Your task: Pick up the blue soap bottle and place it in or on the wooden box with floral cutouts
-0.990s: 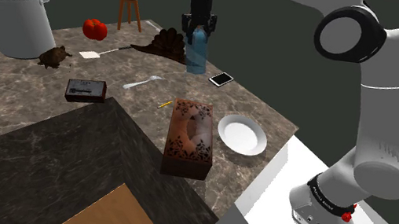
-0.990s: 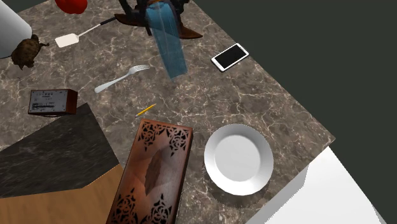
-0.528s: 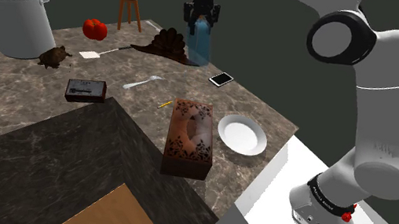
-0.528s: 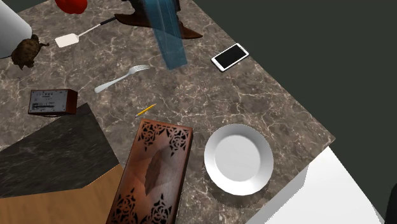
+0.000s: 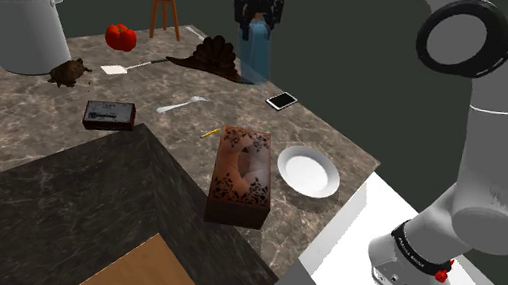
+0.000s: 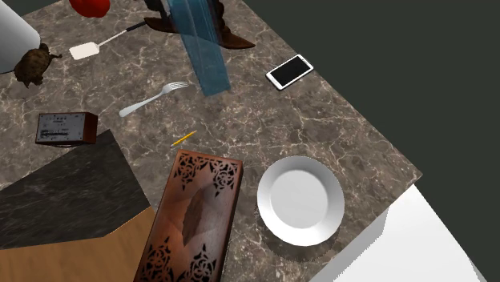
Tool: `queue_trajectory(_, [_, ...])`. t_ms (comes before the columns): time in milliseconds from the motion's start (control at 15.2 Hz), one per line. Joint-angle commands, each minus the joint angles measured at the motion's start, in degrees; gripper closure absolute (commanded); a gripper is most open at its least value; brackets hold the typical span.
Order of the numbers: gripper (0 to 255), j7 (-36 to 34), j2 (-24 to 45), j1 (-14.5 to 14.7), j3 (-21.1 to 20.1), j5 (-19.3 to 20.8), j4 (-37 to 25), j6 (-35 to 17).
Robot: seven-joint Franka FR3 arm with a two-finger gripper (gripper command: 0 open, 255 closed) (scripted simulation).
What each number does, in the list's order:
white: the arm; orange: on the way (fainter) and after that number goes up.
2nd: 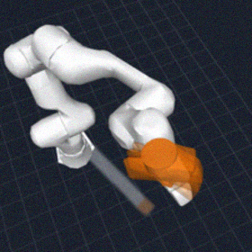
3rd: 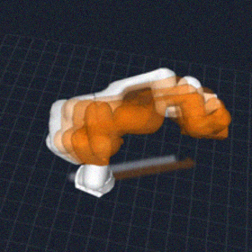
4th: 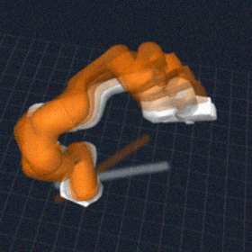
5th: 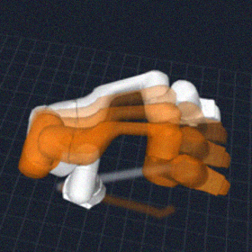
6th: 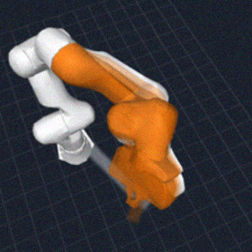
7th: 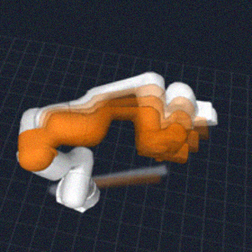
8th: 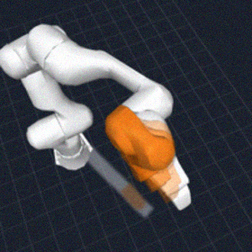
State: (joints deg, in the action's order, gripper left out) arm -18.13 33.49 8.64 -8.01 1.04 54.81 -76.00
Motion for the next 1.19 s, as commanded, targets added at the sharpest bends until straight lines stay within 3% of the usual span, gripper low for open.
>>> queue_trajectory(0, [255, -1.51, -5.94, 0.45, -0.60, -0.70, 9.27, -3.47])
queue_trajectory(462, [255, -7.28, -19.02, 3.33, -3.01, -3.12, 27.57, -9.13])
queue_trajectory(1122, [255, -16.93, -31.71, 8.52, -7.75, -7.28, 42.50, -12.56])
